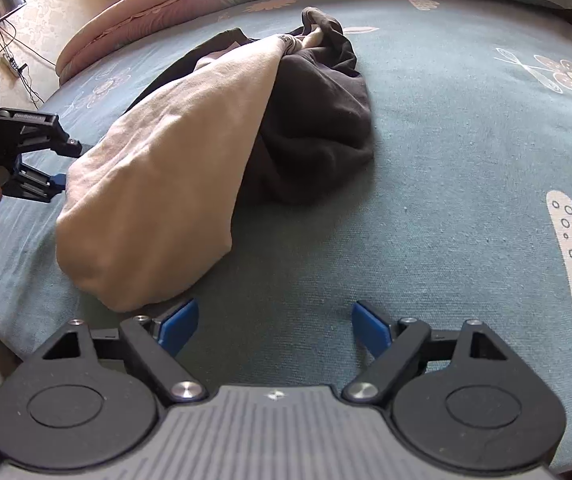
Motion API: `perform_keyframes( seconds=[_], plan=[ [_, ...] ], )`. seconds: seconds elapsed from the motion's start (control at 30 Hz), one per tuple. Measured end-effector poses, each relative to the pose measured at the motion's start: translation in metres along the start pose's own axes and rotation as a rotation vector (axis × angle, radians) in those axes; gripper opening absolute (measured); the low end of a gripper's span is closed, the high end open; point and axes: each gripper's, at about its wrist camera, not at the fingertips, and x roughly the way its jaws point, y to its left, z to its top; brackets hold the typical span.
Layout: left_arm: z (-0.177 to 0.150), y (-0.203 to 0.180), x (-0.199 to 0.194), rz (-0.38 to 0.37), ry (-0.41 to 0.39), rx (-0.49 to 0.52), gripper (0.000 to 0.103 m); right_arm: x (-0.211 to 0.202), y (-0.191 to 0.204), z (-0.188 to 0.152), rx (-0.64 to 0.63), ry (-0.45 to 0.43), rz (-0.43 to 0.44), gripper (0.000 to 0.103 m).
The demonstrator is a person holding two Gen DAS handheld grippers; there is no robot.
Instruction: Fold clothes
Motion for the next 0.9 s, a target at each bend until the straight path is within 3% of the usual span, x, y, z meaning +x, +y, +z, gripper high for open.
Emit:
perform_keyframes(
  seconds=[0.13,0.17,0.3,0.33,0.43,0.57,0.73,0.9],
  plan=[
    [0.002,0.023,0.001,-0.105,-0.01,-0.078,0.046,0.003,0.004,0.002,-0.013,-0.005,-0.011,0.09],
    [0.002,0.03,0.001,-0.123,-0.011,-0.104,0.037,0.003,0.004,0.001,-0.015,-0.006,-0.013,0.09],
    [-0.003,0.055,0.004,-0.181,-0.028,-0.164,0.021,0.004,0.005,0.0,-0.02,-0.011,-0.01,0.092],
    [-0.003,0.058,0.007,-0.18,-0.026,-0.18,0.012,0.004,0.005,0.0,-0.02,-0.012,-0.008,0.093],
    [-0.002,0.06,0.012,-0.177,-0.028,-0.164,0.008,0.006,0.006,0.001,-0.031,-0.014,-0.011,0.095],
    [-0.001,0.046,0.012,-0.124,-0.04,-0.093,0.008,0.008,0.008,0.003,-0.027,-0.016,-0.02,0.097],
    [0.001,0.02,0.002,0.004,-0.049,0.024,0.007,0.006,0.008,0.003,-0.02,-0.012,-0.024,0.096],
    [0.014,0.018,-0.027,0.086,-0.117,0.068,0.004,0.004,0.009,0.003,-0.025,-0.008,-0.036,0.096]
  ],
)
